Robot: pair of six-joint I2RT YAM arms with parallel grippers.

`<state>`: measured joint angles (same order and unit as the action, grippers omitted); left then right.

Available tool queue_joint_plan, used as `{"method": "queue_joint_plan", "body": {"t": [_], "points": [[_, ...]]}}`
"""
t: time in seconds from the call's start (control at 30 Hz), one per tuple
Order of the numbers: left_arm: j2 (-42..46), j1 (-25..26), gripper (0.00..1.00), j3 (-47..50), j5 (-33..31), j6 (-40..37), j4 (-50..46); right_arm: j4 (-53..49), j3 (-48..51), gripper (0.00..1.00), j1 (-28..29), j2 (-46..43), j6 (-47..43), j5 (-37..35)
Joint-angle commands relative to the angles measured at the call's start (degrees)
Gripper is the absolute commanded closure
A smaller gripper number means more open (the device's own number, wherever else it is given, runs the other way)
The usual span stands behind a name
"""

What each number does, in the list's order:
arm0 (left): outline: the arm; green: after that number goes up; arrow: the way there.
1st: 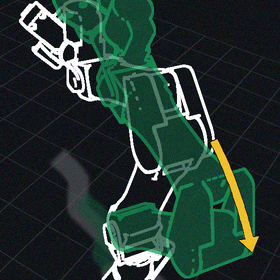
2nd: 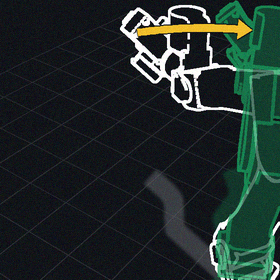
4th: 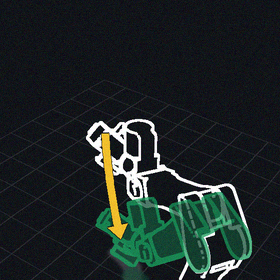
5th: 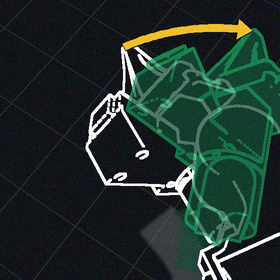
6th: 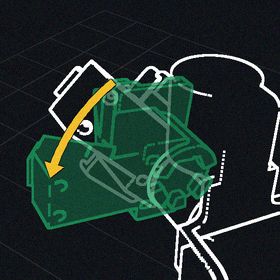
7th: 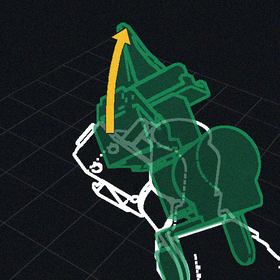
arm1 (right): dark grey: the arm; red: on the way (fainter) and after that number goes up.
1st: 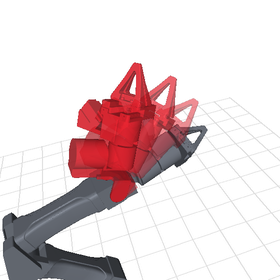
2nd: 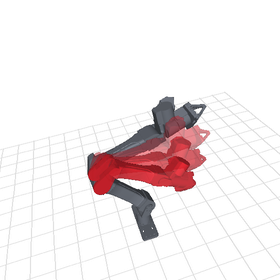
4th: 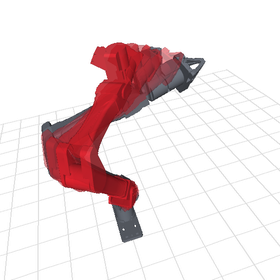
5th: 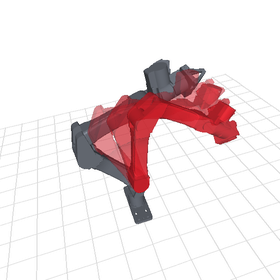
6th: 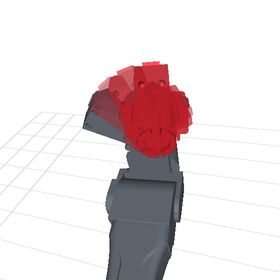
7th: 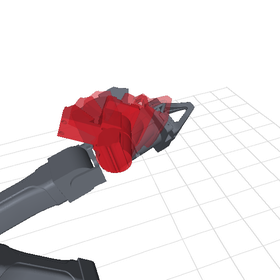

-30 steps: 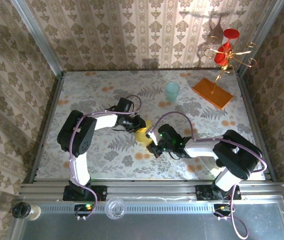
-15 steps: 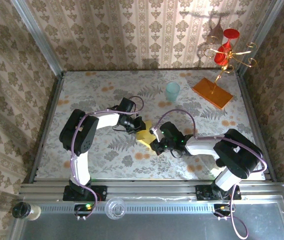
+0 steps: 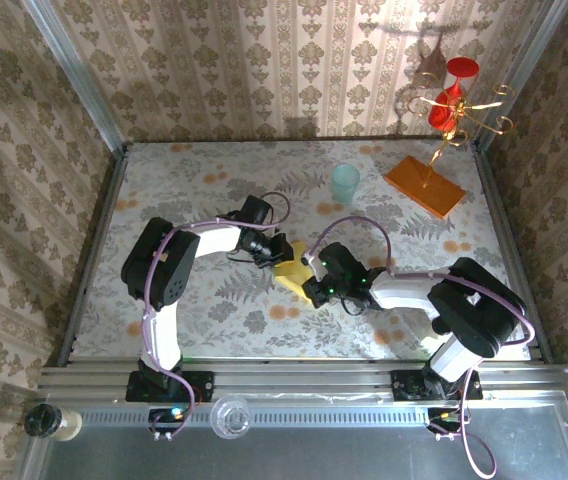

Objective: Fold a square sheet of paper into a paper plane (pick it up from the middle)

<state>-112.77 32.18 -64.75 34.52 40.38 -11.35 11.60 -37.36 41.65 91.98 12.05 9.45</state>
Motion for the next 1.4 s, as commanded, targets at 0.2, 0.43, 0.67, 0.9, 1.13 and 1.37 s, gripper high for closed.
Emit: {"method": "queue_joint_plan", "body": {"t": [0.2,0.43,0.67,0.9,1.13,1.37], "points": [[-2.51,0.42,0.87,-0.38,-0.85,-1.80,-2.97,-2.49,-2.36,0.96,-0.34,1.21,0.60,-1.40],[-2.73,0.42,0.88,-0.09,-0.86,-1.64,-2.54,-3.23,-2.87,0.96,-0.34,1.74,0.50,-2.14],[-2.45,0.42,0.88,-0.22,-0.86,-1.71,-2.62,-3.82,-3.24,0.96,-0.38,2.45,0.76,-1.98],[-2.36,0.42,0.88,-0.51,-0.87,-1.80,-2.80,-4.58,-3.76,0.96,-0.34,3.07,0.95,-2.26],[-2.53,0.42,0.88,0.15,-0.97,-1.79,-2.66,-5.05,-3.95,0.96,-0.41,3.26,1.09,-2.85],[-2.58,0.42,0.88,-0.41,-1.00,-1.98,-2.98,-5.88,-4.38,0.96,-0.43,3.29,1.30,-3.10]]}}
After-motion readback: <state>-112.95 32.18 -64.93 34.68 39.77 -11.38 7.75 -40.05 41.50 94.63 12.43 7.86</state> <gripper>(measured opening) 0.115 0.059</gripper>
